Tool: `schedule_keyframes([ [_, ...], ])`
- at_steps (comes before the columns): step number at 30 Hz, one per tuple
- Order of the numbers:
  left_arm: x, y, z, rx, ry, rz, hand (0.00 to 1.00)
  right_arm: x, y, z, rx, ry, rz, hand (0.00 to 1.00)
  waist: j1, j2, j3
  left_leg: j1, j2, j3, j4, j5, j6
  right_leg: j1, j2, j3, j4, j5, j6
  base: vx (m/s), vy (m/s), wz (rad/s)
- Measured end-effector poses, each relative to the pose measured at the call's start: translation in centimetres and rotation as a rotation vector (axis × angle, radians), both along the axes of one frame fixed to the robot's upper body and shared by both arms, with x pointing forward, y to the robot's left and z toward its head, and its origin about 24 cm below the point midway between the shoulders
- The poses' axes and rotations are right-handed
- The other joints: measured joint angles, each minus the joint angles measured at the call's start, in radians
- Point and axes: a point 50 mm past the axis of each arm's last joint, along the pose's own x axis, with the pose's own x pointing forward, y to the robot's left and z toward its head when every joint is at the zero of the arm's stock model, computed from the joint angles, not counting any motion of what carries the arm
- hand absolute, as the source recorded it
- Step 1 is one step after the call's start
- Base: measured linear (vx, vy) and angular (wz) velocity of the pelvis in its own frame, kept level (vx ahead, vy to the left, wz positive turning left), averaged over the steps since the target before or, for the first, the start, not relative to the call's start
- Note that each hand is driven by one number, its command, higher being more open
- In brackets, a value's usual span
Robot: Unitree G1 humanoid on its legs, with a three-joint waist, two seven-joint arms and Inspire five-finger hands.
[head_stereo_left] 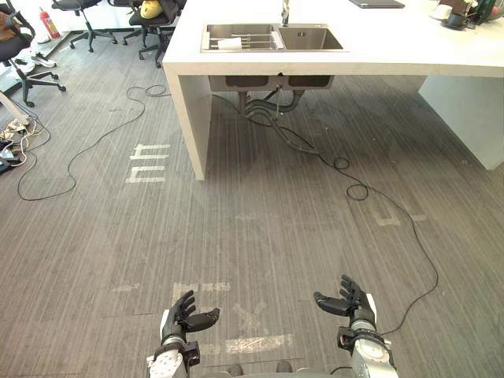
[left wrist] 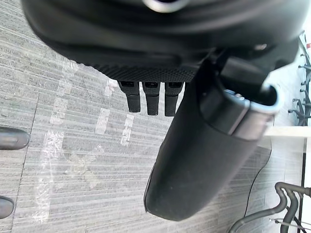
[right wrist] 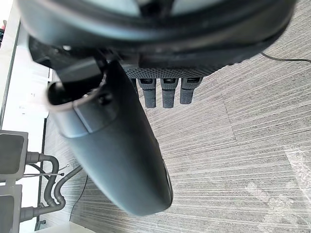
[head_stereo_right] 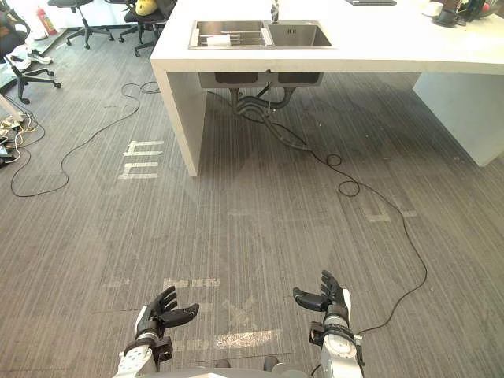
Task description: Walk over to the sink, pick up the cup, carry it to the dishwasher, place the cup inside the dishwasher, then close the dishwasher door
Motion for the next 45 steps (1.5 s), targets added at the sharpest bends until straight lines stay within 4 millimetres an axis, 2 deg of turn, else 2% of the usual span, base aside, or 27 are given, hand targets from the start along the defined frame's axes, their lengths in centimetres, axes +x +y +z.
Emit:
schedule_keyframes([
  [15, -0.4, 0.6, 0.0, -0.001, 0.003, 0.041, 0.90, 0.0, 0.0, 0.0, 0.005, -0.001, -0.002, 0.90, -0.001, 0.000, 0.000, -0.002, -0.010, 0.002, 0.000, 0.000, 0.000, 0.000, -0.009, 0.007, -0.005, 0.007, 0.006, -0.01, -0.001, 0.00],
  [21, 0.0, 0.4, 0.3, -0.003, -0.019, 0.031, 0.90, 0.0, 0.0, 0.0, 0.012, -0.003, -0.007, 0.90, -0.001, 0.003, 0.002, -0.008, -0.010, 0.003, -0.002, 0.000, 0.000, -0.002, -0.009, 0.007, -0.017, 0.011, 0.005, 0.00, 0.000, 0.00],
  [27, 0.8, 0.3, 1.2, -0.001, -0.077, 0.026, 0.90, 0.3, 0.1, 0.2, 0.012, -0.014, -0.007, 0.90, 0.001, 0.007, 0.005, -0.017, -0.010, 0.004, -0.001, -0.001, 0.000, -0.011, -0.009, 0.008, -0.017, 0.011, 0.005, 0.00, 0.000, 0.00],
  [32, 1.8, 0.2, 2.5, 0.003, -0.156, 0.028, 0.90, 1.8, 0.0, 1.3, 0.001, -0.078, 0.000, 0.90, 0.008, 0.022, 0.032, -0.069, -0.007, 0.030, 0.056, -0.029, 0.011, -0.061, -0.009, 0.036, 0.017, 0.011, 0.006, -0.02, 0.007, -0.16],
  [35, 2.5, -0.1, 3.3, -0.006, -0.204, 0.037, 0.90, 2.6, -0.2, 1.9, -0.011, -0.106, 0.006, 0.90, 0.023, 0.035, 0.043, -0.114, -0.005, 0.050, 0.116, -0.062, 0.031, -0.116, -0.013, 0.054, 0.086, -0.016, 0.007, -0.02, 0.034, -0.19],
  [36, 2.7, -0.2, 3.5, -0.019, -0.222, 0.046, 0.90, 2.6, -0.4, 1.9, -0.017, -0.104, 0.006, 0.90, 0.026, 0.035, 0.050, -0.123, -0.007, 0.050, 0.152, -0.088, 0.036, -0.144, -0.021, 0.055, 0.166, -0.056, 0.016, 0.00, 0.055, 0.00],
  [37, 2.8, -0.3, 3.7, -0.020, -0.230, 0.048, 0.90, 2.6, -0.5, 1.9, -0.019, -0.105, 0.006, 0.90, 0.026, 0.036, 0.057, -0.123, -0.007, 0.050, 0.167, -0.107, 0.038, -0.157, -0.024, 0.053, 0.208, -0.072, 0.018, 0.00, 0.046, 0.01],
  [38, 3.0, -0.3, 3.8, -0.020, -0.240, 0.049, 0.90, 2.6, -0.6, 2.0, -0.023, -0.105, 0.007, 0.90, 0.026, 0.037, 0.067, -0.123, -0.006, 0.050, 0.190, -0.123, 0.043, -0.175, -0.028, 0.049, 0.274, -0.092, 0.023, 0.00, 0.056, 0.05],
  [39, 3.1, -0.3, 4.0, -0.020, -0.247, 0.048, 0.90, 2.6, -0.7, 2.0, -0.029, -0.105, 0.008, 0.90, 0.025, 0.042, 0.075, -0.124, -0.004, 0.044, 0.215, -0.141, 0.049, -0.230, -0.037, 0.036, 0.409, -0.111, 0.025, 0.00, 0.040, 0.07],
  [40, 3.1, -0.3, 4.0, -0.020, -0.247, 0.048, 0.90, 2.6, -0.8, 2.0, -0.030, -0.105, 0.008, 0.90, 0.024, 0.041, 0.076, -0.124, -0.004, 0.043, 0.217, -0.143, 0.050, -0.241, -0.040, 0.033, 0.432, -0.111, 0.025, 0.03, 0.052, 0.14],
  [42, 3.1, -0.3, 4.0, -0.018, -0.247, 0.048, 0.90, 2.4, -1.0, 1.9, -0.036, -0.099, 0.007, 0.90, 0.012, 0.033, 0.087, -0.099, -0.016, 0.019, 0.222, -0.155, 0.062, -0.328, -0.076, 0.000, 0.639, -0.129, 0.025, 0.10, 0.035, 0.26],
  [45, 3.0, -0.3, 3.9, -0.020, -0.243, 0.054, 0.90, 2.2, -1.3, 1.9, -0.044, -0.091, 0.007, 0.90, 0.003, 0.032, 0.092, -0.064, -0.025, -0.003, 0.219, -0.170, 0.061, -0.345, -0.110, -0.032, 0.658, -0.189, 0.027, 0.23, 0.007, 0.29],
])
